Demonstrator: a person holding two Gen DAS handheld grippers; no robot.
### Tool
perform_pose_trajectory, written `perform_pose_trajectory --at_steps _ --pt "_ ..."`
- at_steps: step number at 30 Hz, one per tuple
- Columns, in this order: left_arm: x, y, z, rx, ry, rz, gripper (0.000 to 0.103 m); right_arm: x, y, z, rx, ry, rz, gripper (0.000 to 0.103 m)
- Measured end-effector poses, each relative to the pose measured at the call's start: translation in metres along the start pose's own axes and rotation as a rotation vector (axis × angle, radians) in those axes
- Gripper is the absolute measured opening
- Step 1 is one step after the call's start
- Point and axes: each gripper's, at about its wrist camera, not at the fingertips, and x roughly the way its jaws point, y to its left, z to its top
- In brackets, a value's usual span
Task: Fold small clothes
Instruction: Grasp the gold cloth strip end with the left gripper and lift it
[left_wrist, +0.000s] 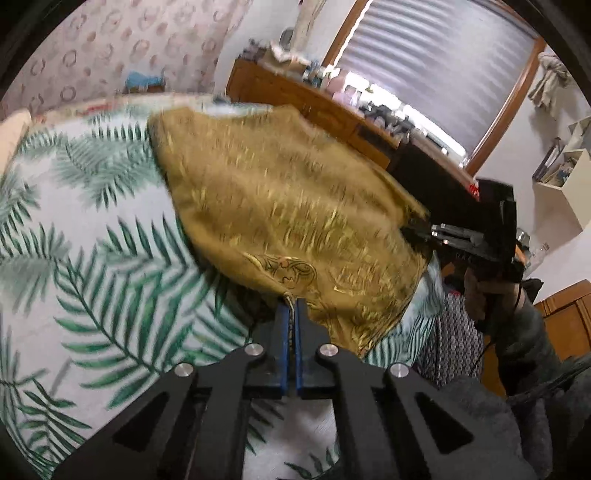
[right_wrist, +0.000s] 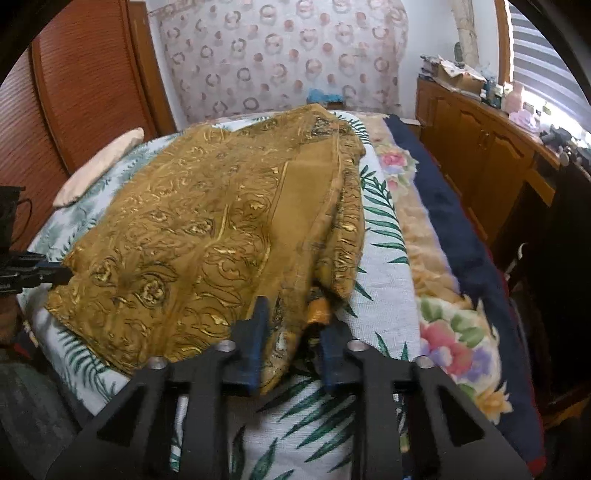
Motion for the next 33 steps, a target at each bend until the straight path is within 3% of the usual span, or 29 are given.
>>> perform_pose_trajectory --at_steps 3,7,17,27,33 --pt "-0.011 -0.003 0.013 0.028 -0.045 0.026 0.000 -0.009 -0.005 0.005 0.032 -0.047 0.035 0.006" --pt "-0.022 -0.001 0.033 0.028 -0.105 0.027 0.000 -0.026 -0.007 0.019 0.052 -0.118 0.076 0.005" --pt "-0.022 0.018 0.102 0.026 -0.218 0.070 0.000 -0.037 -0.003 0.084 0.029 -0.258 0.081 0.004" --pt "0.003 0.062 0.144 -0.021 -0.234 0.113 0.000 0.006 -0.002 0.150 -0.017 -0.245 0.042 0.003" --pt "0.027 0.091 0.159 -0.055 -0.193 0.139 0.000 0.042 -0.011 0.174 -0.030 -0.199 0.045 0.004"
